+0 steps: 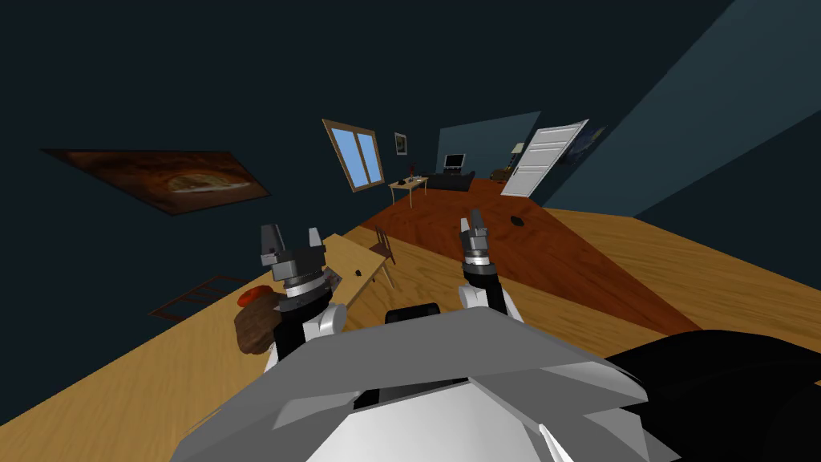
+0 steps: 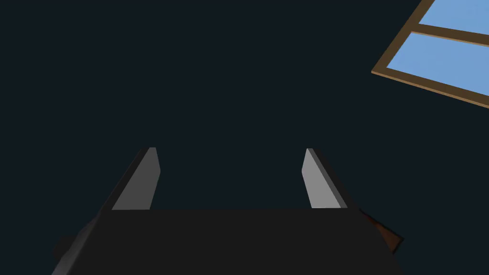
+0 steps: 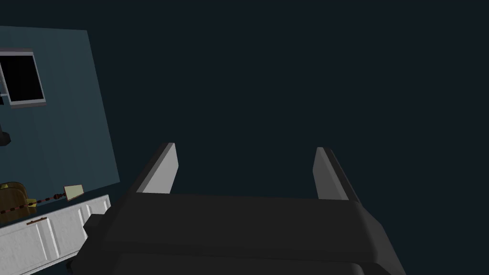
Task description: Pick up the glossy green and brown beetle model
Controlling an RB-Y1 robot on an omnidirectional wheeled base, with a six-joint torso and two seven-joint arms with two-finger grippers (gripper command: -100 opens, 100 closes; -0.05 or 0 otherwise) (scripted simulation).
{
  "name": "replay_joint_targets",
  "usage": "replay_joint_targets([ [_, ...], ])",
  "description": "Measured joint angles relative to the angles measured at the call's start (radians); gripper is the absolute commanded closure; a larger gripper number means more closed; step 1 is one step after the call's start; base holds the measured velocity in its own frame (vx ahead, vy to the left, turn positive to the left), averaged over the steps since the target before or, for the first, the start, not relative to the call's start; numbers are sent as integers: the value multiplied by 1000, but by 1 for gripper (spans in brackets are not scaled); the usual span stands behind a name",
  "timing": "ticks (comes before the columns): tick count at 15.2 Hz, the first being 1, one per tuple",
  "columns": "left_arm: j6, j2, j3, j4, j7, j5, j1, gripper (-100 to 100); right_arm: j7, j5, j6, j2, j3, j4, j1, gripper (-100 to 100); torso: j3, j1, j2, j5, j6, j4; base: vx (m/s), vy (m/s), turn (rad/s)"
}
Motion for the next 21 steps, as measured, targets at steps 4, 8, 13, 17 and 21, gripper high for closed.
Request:
replay_joint_targets([
  [4,36,74,11,19,-8,16,8,-100,0,0,0,0,0,0,0,0,-2,0,-4,0,0,-1,57,-18,-16],
  [8,114,146,26,60,-34,41,11,-100,0,0,0,0,0,0,0,0,-4,-2,-7,-1,0,-2,92,-40,-19],
  [13,206,197,32,117,-73,67,22,-100,0,0,0,0,0,0,0,0,-4,-1,-7,0,0,-2,83,-18,-16],
  [17,283,236,51,162,-96,96,29,-100,0,0,0,0,0,0,0,0,-4,-1,-7,0,0,-2,91,-22,-20],
  [21,354,269,68,200,-115,123,43,-100,0,0,0,0,0,0,0,0,-4,-2,-6,0,0,-1,81,-26,-15],
])
